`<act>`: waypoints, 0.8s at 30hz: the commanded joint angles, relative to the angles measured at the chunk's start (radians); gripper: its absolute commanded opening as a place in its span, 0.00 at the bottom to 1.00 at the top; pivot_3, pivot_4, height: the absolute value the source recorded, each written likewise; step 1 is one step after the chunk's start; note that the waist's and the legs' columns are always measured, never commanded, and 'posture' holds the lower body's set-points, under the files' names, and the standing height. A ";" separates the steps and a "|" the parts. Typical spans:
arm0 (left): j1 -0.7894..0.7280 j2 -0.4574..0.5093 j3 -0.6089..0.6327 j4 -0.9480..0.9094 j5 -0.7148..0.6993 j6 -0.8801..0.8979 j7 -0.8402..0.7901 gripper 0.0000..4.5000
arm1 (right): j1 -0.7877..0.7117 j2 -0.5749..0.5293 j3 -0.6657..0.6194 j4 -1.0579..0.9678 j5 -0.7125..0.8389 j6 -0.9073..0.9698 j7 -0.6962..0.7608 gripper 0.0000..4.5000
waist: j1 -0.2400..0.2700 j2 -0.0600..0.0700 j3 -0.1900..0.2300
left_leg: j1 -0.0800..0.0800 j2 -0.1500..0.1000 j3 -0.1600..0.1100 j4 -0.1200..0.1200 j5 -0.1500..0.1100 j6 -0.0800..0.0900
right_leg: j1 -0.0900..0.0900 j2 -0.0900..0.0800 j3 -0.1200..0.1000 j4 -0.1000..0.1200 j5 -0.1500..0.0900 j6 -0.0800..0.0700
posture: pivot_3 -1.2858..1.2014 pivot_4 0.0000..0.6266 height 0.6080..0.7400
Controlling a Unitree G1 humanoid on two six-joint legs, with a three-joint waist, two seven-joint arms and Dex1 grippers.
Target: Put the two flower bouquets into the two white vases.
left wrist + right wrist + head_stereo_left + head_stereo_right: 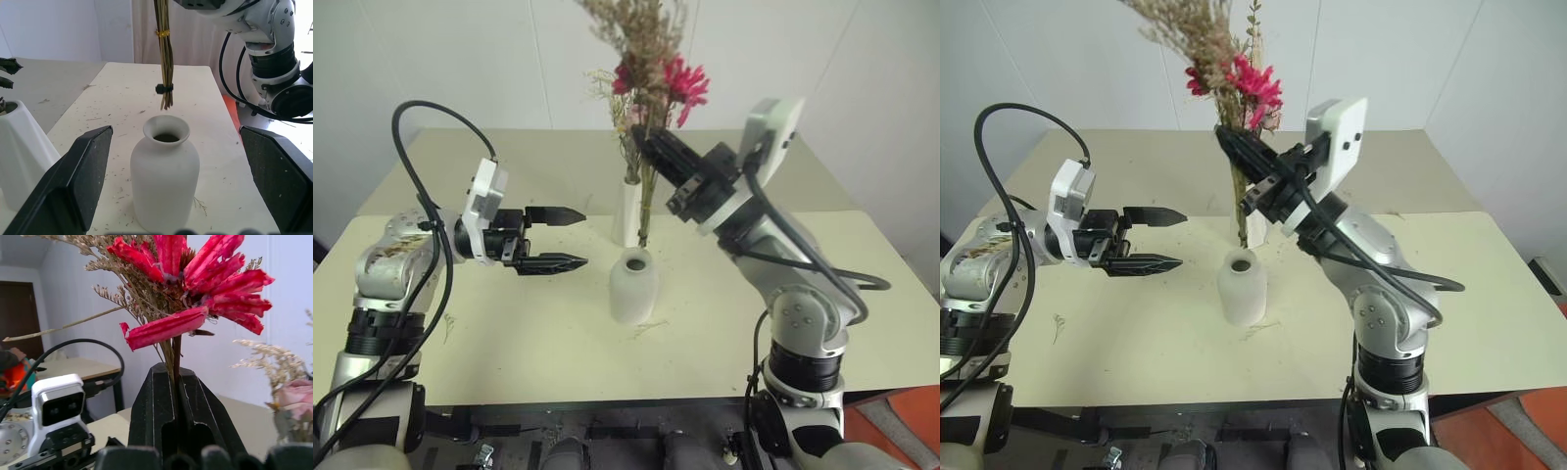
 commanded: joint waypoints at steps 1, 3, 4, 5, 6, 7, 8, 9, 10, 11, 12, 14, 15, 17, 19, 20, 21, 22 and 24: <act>-0.007 0.027 0.033 -0.036 -0.013 0.003 -0.001 1.00 | 0.016 0.010 0.018 0.000 -0.002 -0.050 0.014 0.01 | -0.001 0.000 0.000 | 0.000 0.000 0.000 0.000 0.000 0.000 | 0.000 0.000 0.000 0.000 0.000 0.000 | 0.52 0.24 1.00; -0.007 0.032 0.034 -0.037 -0.015 0.004 -0.001 1.00 | 0.030 0.008 0.027 0.016 -0.008 -0.059 0.023 0.01 | -0.002 0.000 0.000 | 0.000 0.000 0.000 0.000 0.000 0.000 | 0.000 0.000 0.000 0.000 0.000 0.000 | 0.52 0.24 1.00; -0.007 0.034 0.034 -0.037 -0.015 0.004 -0.001 1.00 | 0.036 0.004 0.033 0.022 -0.014 -0.064 0.028 0.01 | -0.002 0.000 0.000 | 0.000 0.000 0.000 0.000 0.000 0.000 | 0.000 0.000 0.000 0.000 0.000 0.000 | 0.52 0.24 1.00; -0.006 0.035 0.035 -0.038 -0.016 0.005 0.000 1.00 | 0.043 -0.001 0.039 0.027 -0.022 -0.069 0.034 0.01 | -0.002 0.000 0.000 | 0.000 0.000 0.000 0.000 0.000 0.000 | 0.000 0.000 0.000 0.000 0.000 0.000 | 0.52 0.24 1.00; -0.007 0.037 0.035 -0.038 -0.017 0.006 0.001 1.00 | 0.050 -0.006 0.045 0.031 -0.030 -0.076 0.039 0.01 | -0.002 0.000 0.000 | 0.000 0.000 0.000 0.000 0.000 0.000 | 0.000 0.000 0.000 0.000 0.000 0.000 | 0.52 0.24 1.00; -0.007 0.038 0.035 -0.038 -0.018 0.007 0.001 1.00 | 0.059 -0.009 0.049 0.034 -0.035 -0.078 0.044 0.01 | -0.001 0.000 0.000 | 0.000 0.000 0.000 0.000 0.000 0.000 | 0.000 0.000 0.000 0.000 0.000 0.000 | 0.52 0.24 1.00; -0.007 0.039 0.035 -0.039 -0.018 0.008 0.001 1.00 | 0.070 -0.012 0.055 0.035 -0.042 -0.082 0.049 0.01 | -0.001 0.000 0.000 | 0.000 0.000 0.000 0.000 0.000 0.000 | 0.000 0.000 0.000 0.000 0.000 0.000 | 0.52 0.24 1.00; -0.007 0.040 0.035 -0.039 -0.019 0.008 0.001 1.00 | 0.079 -0.014 0.060 0.037 -0.049 -0.087 0.054 0.01 | -0.002 0.000 0.000 | 0.000 0.000 0.000 0.000 0.000 0.000 | 0.000 0.000 0.000 0.000 0.000 0.000 | 0.52 0.24 1.00; -0.007 0.040 0.035 -0.039 -0.019 0.008 0.001 1.00 | 0.090 -0.016 0.068 0.041 -0.059 -0.094 0.059 0.01 | -0.002 0.000 0.000 | 0.000 0.000 0.000 0.000 0.000 0.000 | 0.000 0.000 0.000 0.000 0.000 0.000 | 0.52 0.24 1.00; -0.007 0.041 0.035 -0.039 -0.020 0.009 0.001 1.00 | 0.105 -0.017 0.077 0.049 -0.071 -0.104 0.063 0.01 | -0.002 0.000 0.000 | 0.000 0.000 0.000 0.000 0.000 0.000 | 0.000 0.000 0.000 0.000 0.000 0.000 | 0.52 0.24 1.00; -0.007 0.041 0.035 -0.040 -0.020 0.009 0.001 1.00 | 0.116 -0.019 0.086 0.057 -0.085 -0.114 0.065 0.01 | -0.002 0.000 0.000 | 0.000 0.000 0.000 0.000 0.000 0.000 | 0.000 0.000 0.000 0.000 0.000 0.000 | 0.52 0.24 1.00; -0.008 0.041 0.035 -0.040 -0.020 0.009 0.000 1.00 | 0.135 -0.021 0.101 0.065 -0.106 -0.129 0.072 0.01 | -0.002 0.000 0.000 | 0.000 0.000 0.000 0.000 0.000 0.000 | 0.000 0.000 0.000 0.000 0.000 0.000 | 0.52 0.24 1.00; -0.008 0.042 0.035 -0.039 -0.020 0.009 -0.001 1.00 | 0.141 -0.021 0.105 0.065 -0.111 -0.134 0.074 0.06 | -0.002 0.000 0.000 | 0.000 0.000 0.000 0.000 0.000 0.000 | 0.000 0.000 0.000 0.000 0.000 0.000 | 0.52 0.24 1.00; -0.009 0.044 0.035 -0.039 -0.020 0.010 -0.002 1.00 | 0.154 -0.024 0.116 0.061 -0.122 -0.143 0.081 0.18 | -0.002 0.000 0.000 | 0.000 0.000 0.000 0.000 0.000 0.000 | 0.000 0.000 0.000 0.000 0.000 0.000 | 0.52 0.24 1.00; -0.010 0.047 0.035 -0.038 -0.020 0.011 -0.003 1.00 | 0.163 -0.029 0.126 0.057 -0.137 -0.151 0.087 0.34 | -0.002 0.000 0.000 | 0.000 0.000 0.000 0.000 0.000 0.000 | 0.000 0.000 0.000 0.000 0.000 0.000 | 0.52 0.24 1.00; -0.010 0.048 0.036 -0.039 -0.021 0.012 -0.004 1.00 | 0.170 -0.032 0.129 0.054 -0.143 -0.156 0.091 0.41 | -0.002 0.000 0.000 | 0.000 0.000 0.000 0.000 0.000 0.000 | 0.000 0.000 0.000 0.000 0.000 0.000 | 0.52 0.24 1.00; -0.008 0.051 0.038 -0.041 -0.021 0.015 -0.004 1.00 | 0.176 -0.036 0.132 0.050 -0.149 -0.160 0.093 0.50 | -0.002 0.000 0.000 | 0.000 0.000 0.000 0.000 0.000 0.000 | 0.000 0.000 0.000 0.000 0.000 0.000 | 0.52 0.24 1.00; -0.005 0.056 0.040 -0.043 -0.023 0.018 -0.004 1.00 | 0.182 -0.039 0.133 0.046 -0.151 -0.162 0.095 0.58 | -0.002 0.000 0.000 | 0.000 0.000 0.000 0.000 0.000 0.000 | 0.000 0.000 0.000 0.000 0.000 0.000 | 0.52 0.24 1.00; 0.012 0.081 0.054 -0.056 -0.032 0.030 -0.016 1.00 | 0.203 -0.054 0.132 0.026 -0.156 -0.164 0.101 0.74 | -0.003 0.000 0.000 | 0.000 0.000 0.000 0.000 0.000 0.000 | 0.000 0.000 0.000 0.000 0.000 0.000 | 0.52 0.24 1.00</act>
